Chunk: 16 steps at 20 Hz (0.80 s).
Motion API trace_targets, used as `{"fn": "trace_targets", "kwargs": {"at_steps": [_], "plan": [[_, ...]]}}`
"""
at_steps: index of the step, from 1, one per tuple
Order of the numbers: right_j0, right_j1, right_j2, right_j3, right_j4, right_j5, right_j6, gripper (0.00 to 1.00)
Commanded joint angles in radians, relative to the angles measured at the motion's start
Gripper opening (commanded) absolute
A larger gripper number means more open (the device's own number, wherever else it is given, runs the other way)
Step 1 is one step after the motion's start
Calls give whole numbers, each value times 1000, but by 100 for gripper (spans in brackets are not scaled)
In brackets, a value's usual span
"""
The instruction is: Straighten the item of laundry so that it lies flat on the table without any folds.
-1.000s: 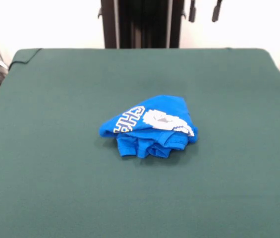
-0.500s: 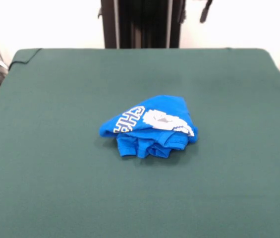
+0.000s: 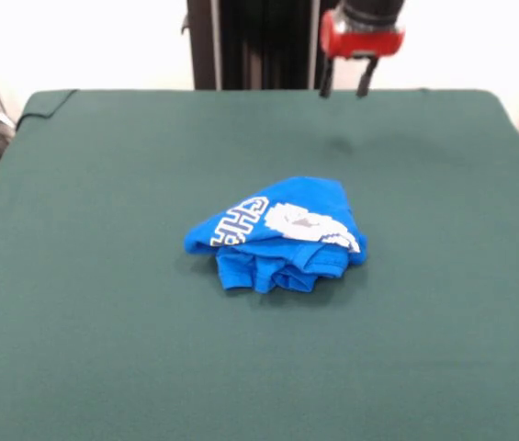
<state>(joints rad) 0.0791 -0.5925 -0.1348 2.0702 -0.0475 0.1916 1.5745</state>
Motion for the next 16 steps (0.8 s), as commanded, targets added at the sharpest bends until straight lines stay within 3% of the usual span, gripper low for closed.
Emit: {"fn": "trace_targets", "kwargs": {"at_steps": [1, 8, 16], "plan": [[7, 190, 53, -171, 6, -102, 153, 100], [28, 217, 29, -261, 33, -88, 146, 100], [49, 172, 6, -333, 22, 0, 121, 100]]}}
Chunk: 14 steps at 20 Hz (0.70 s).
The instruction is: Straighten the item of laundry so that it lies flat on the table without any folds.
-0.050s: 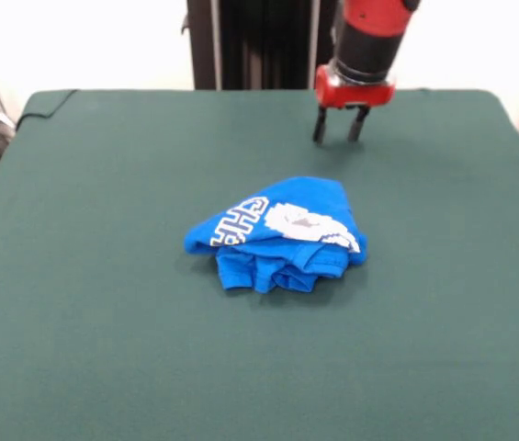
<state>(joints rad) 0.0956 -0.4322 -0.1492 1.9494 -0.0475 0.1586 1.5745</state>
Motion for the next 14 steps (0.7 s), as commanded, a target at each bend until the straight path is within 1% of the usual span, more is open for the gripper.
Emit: {"fn": "trace_targets", "kwargs": {"at_steps": [1, 5, 9, 14], "plan": [[37, 9, 16, -224, 20, 39, 118, 100], [51, 2, 0, -269, 5, 52, 101, 100], [52, -16, 2, -305, -1, 123, 78, 100], [37, 0, 11, -354, -20, 143, 54, 100]]}}
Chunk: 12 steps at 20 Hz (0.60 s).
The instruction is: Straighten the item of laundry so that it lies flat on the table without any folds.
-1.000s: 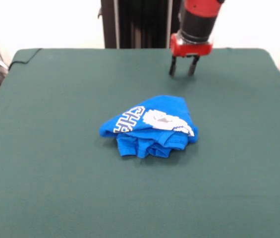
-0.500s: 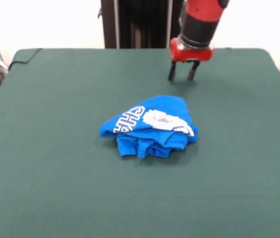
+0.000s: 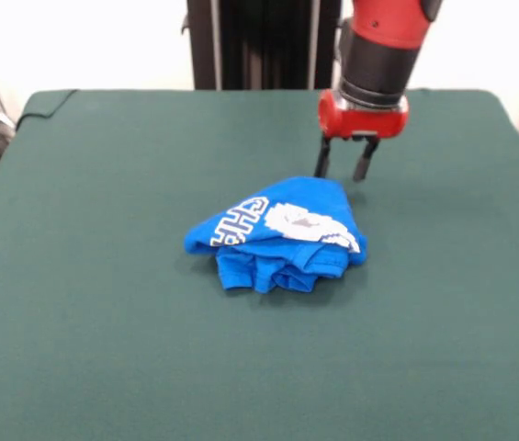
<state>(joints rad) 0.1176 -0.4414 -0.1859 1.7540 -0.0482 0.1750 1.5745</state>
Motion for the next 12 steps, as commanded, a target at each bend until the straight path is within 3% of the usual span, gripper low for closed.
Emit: {"fn": "trace_targets", "kwargs": {"at_steps": [1, 12], "plan": [[12, 10, 49, -167, -24, 135, 48, 100], [8, -7, 14, -194, -37, 360, 47, 100]]}}
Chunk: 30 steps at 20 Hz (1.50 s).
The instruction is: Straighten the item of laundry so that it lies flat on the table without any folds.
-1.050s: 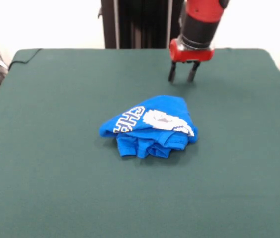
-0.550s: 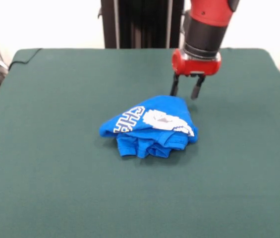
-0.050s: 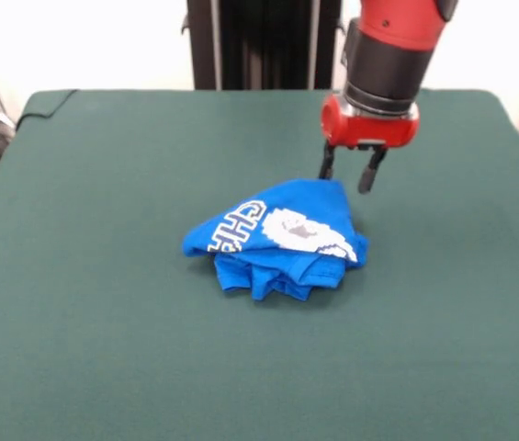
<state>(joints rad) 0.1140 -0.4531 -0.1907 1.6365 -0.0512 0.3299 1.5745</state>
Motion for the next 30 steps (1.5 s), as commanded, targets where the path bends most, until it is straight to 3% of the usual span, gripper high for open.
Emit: {"fn": "trace_targets", "kwargs": {"at_steps": [1, 9, 19, 26, 30], "plan": [[12, 5, 14, -86, -39, 228, 44, 100], [-14, 31, 44, -198, -115, 265, 5, 100], [-43, 26, 76, -187, -157, 154, 61, 100], [-55, -71, 85, -174, -173, 289, -31, 100], [-65, -71, 95, -184, -178, 301, -48, 100]]}}
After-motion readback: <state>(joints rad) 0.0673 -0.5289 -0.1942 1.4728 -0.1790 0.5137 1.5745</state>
